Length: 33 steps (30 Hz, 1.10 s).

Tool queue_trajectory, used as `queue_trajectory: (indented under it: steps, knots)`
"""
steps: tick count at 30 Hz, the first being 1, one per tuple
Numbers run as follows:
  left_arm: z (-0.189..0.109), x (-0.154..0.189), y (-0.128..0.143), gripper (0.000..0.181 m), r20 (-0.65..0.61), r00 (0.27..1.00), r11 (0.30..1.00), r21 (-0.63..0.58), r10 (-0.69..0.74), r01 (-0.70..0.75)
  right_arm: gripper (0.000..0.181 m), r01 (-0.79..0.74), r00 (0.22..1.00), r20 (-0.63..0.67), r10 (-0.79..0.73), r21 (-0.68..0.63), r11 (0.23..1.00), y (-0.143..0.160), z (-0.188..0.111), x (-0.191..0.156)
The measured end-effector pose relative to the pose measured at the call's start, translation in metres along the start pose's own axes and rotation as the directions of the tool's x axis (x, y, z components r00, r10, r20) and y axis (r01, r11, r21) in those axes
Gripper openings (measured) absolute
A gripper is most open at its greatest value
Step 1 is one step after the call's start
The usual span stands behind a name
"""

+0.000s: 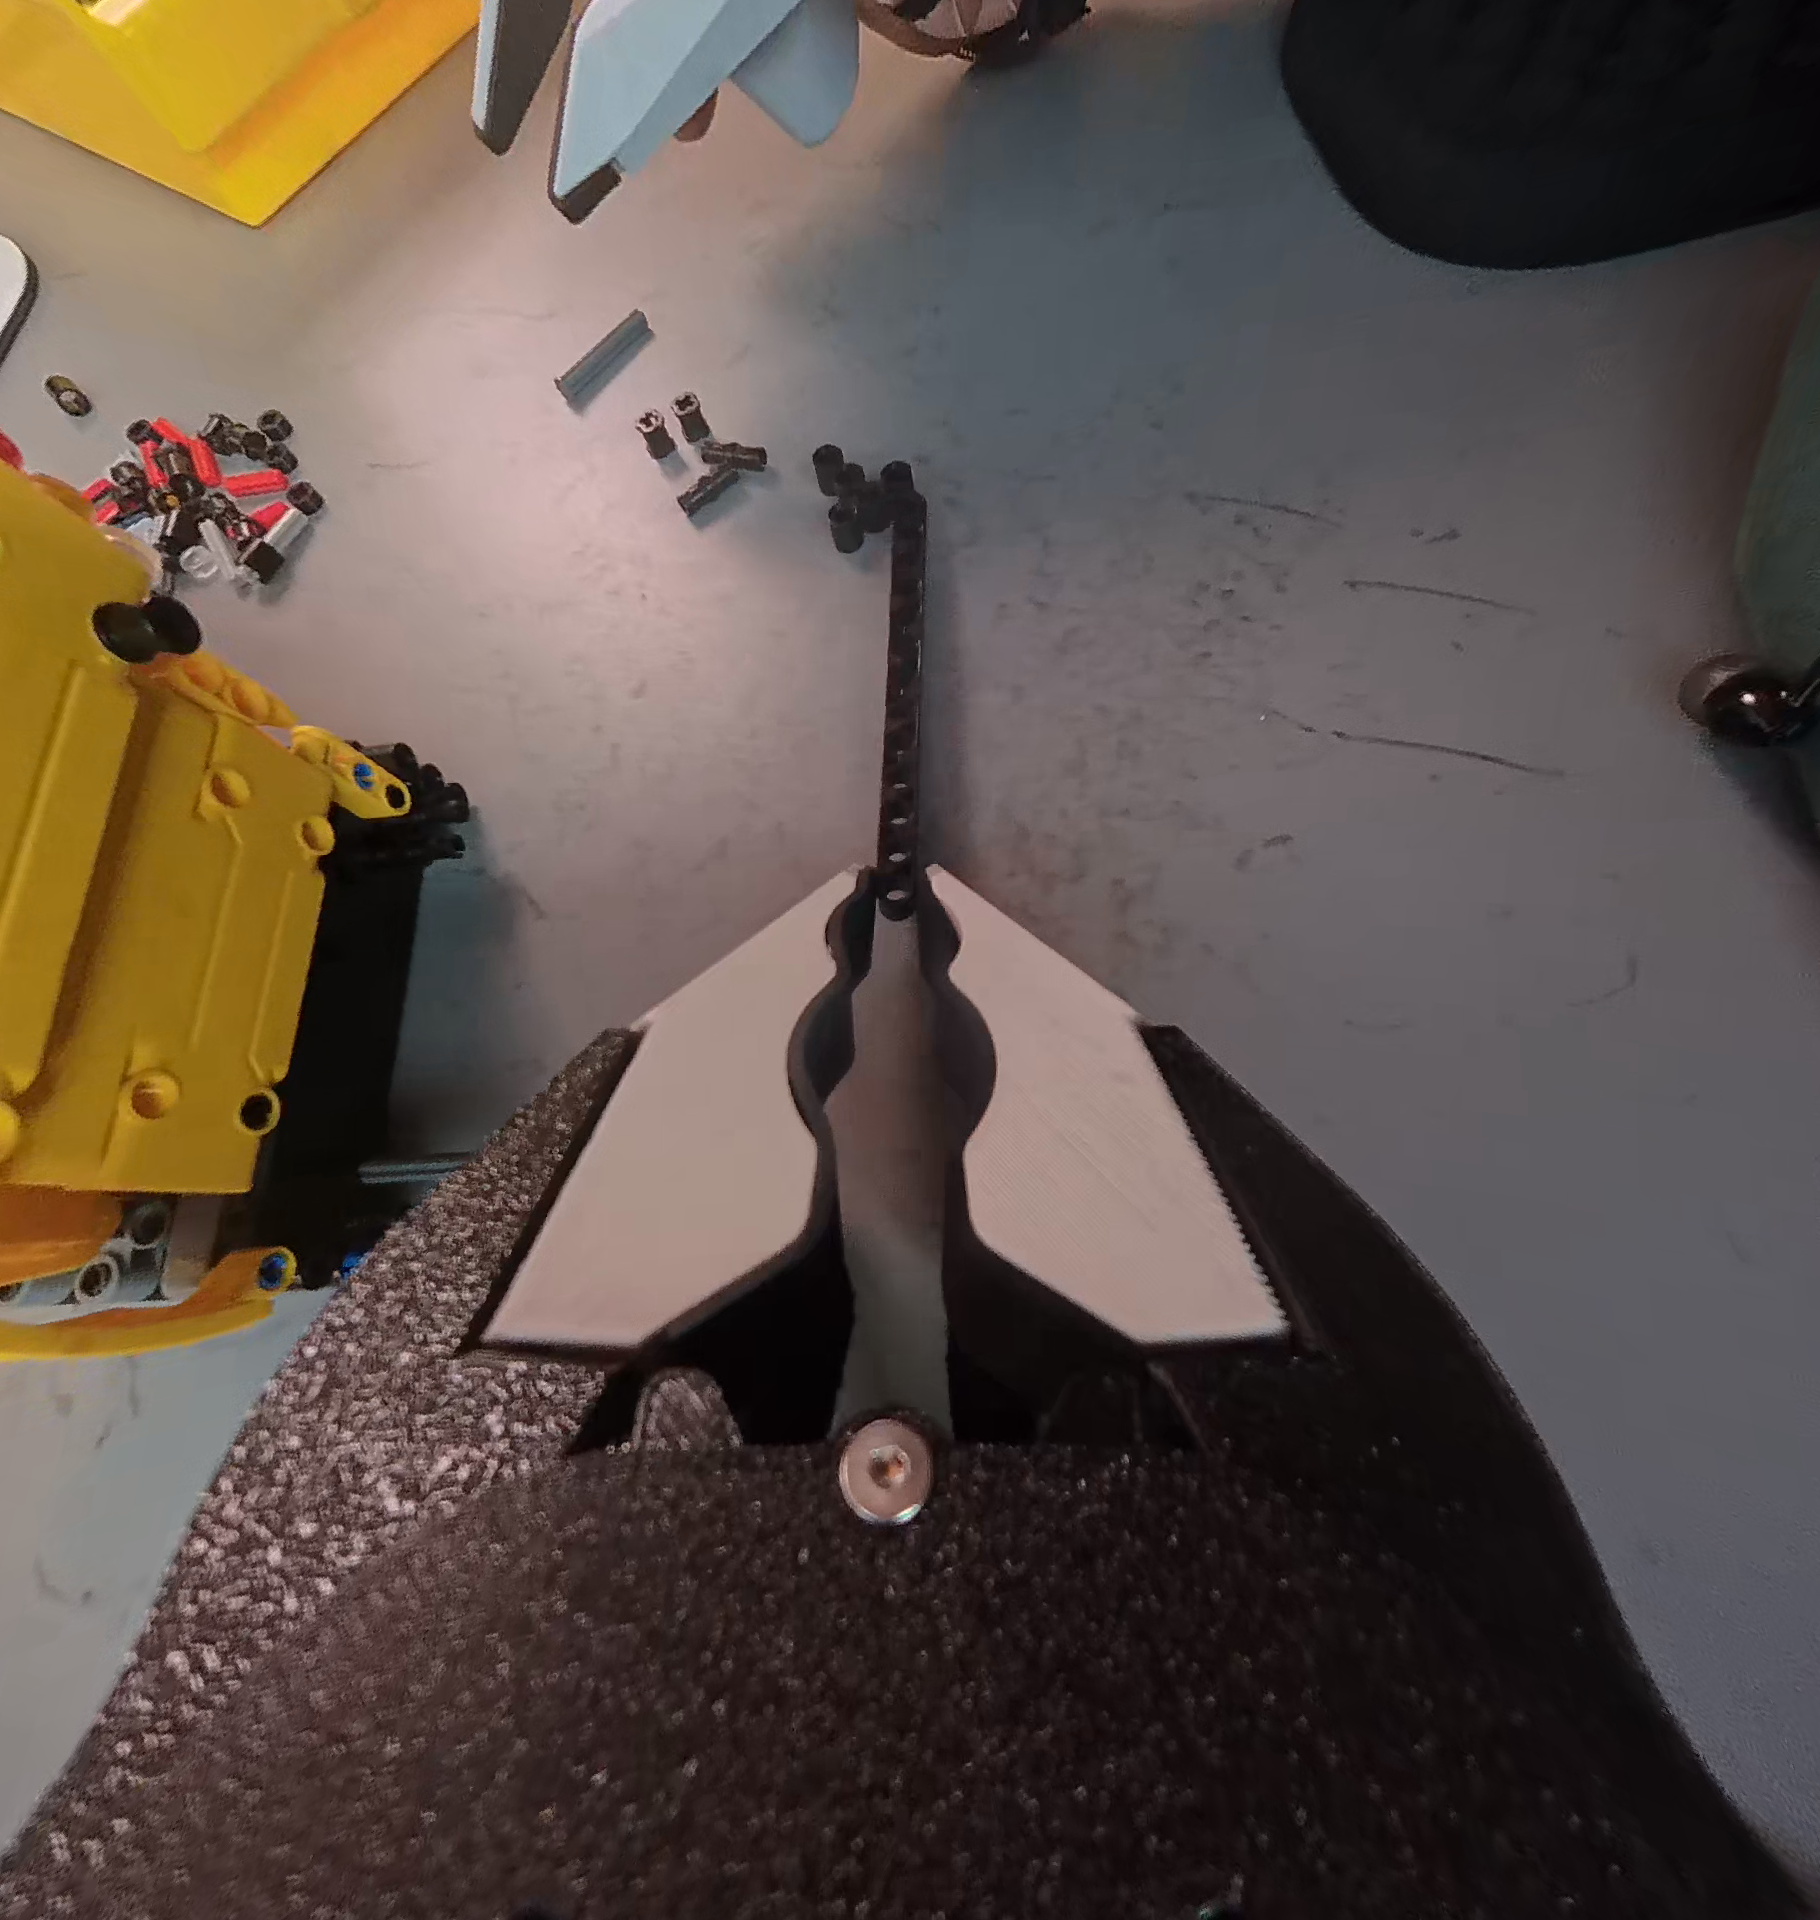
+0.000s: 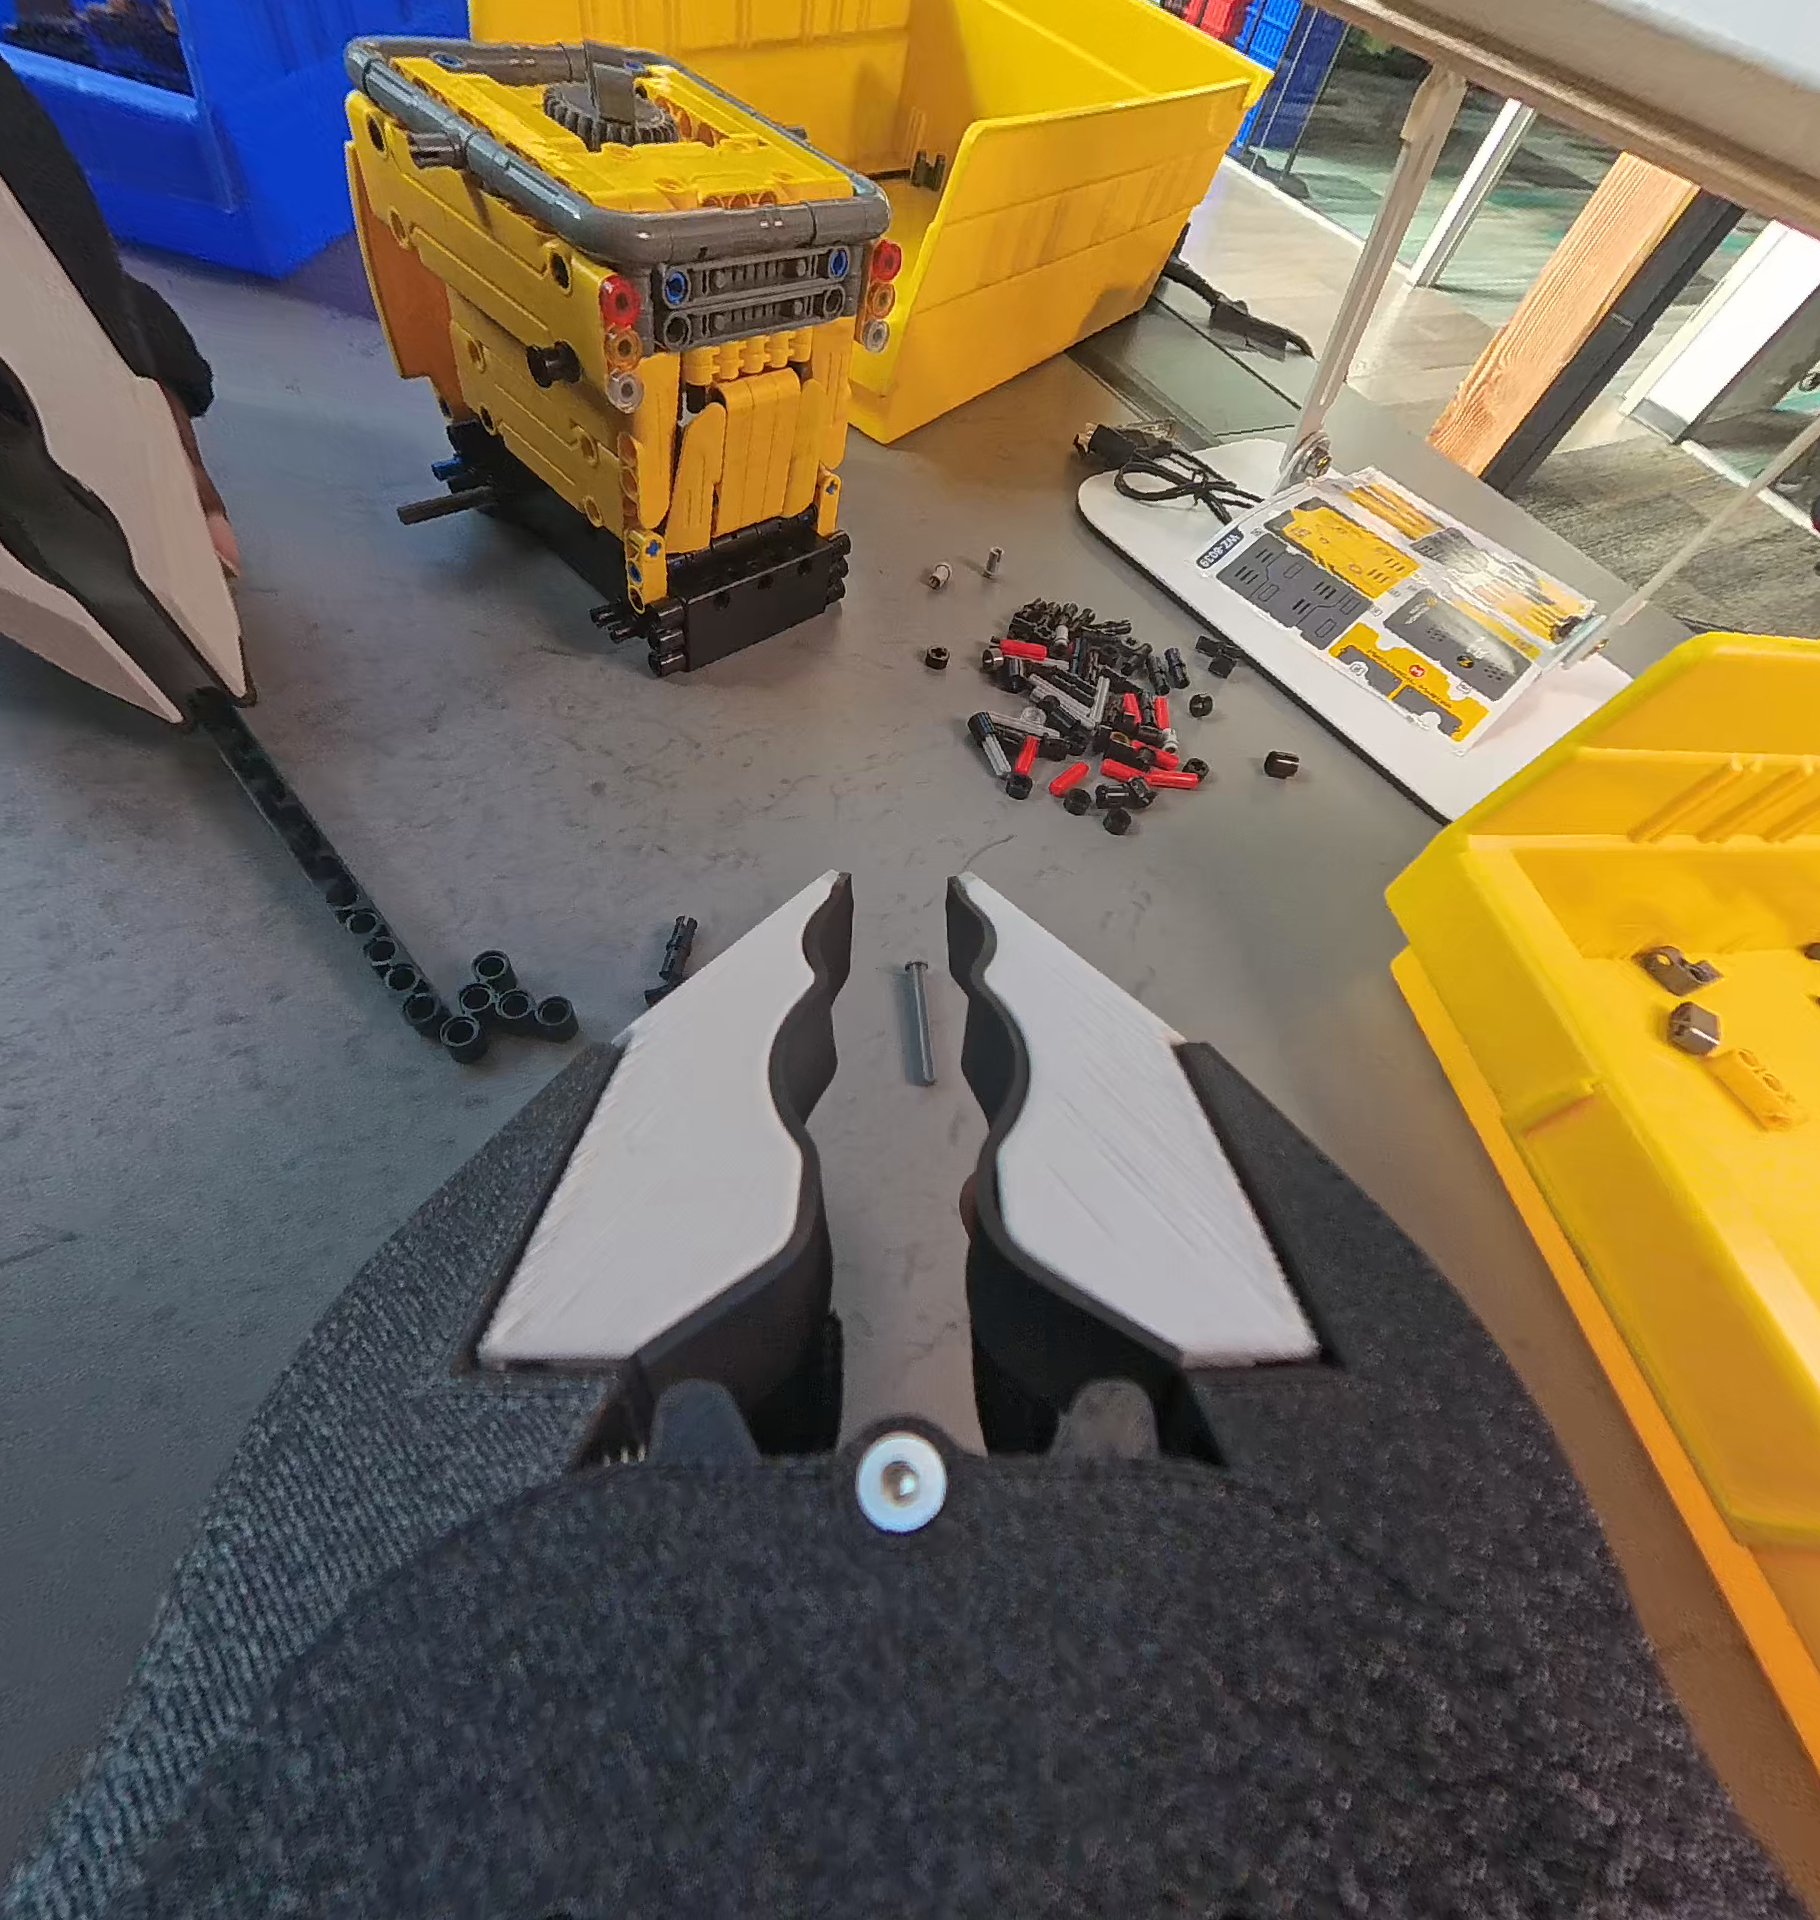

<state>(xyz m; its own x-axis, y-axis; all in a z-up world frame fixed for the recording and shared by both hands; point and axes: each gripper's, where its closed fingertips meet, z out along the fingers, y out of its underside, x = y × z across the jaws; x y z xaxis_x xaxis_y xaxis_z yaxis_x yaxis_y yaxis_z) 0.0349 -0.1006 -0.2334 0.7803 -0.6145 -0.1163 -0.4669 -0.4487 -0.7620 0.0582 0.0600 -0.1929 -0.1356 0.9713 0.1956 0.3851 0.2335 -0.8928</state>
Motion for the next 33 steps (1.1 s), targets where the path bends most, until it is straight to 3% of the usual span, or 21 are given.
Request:
queue_trajectory:
  steps: [12,18,26,33]
  knots:
    - [-0.025,-0.020,-0.025,0.007,0.072,0.996,0.985,0.171,-0.048,0.036,0.028,-0.017,0.996,0.086,0.020,-0.044,0.999,0.006,0.002,-0.014]
    - [-0.021,-0.023,-0.015,0.007,0.099,0.994,0.993,0.113,-0.041,0.030,0.036,-0.006,0.994,0.109,0.015,-0.082,0.997,0.011,0.003,-0.021]
    - [-0.008,-0.018,0.005,0.006,0.074,0.997,1.000,0.003,-0.032,0.031,0.059,-0.010,0.986,0.164,0.039,-0.172,0.985,0.023,0.005,-0.034]
    - [-0.001,-0.011,0.013,0.006,0.034,0.999,0.999,-0.048,-0.013,0.015,0.051,-0.021,0.989,0.140,0.055,-0.237,0.971,0.034,0.005,-0.030]
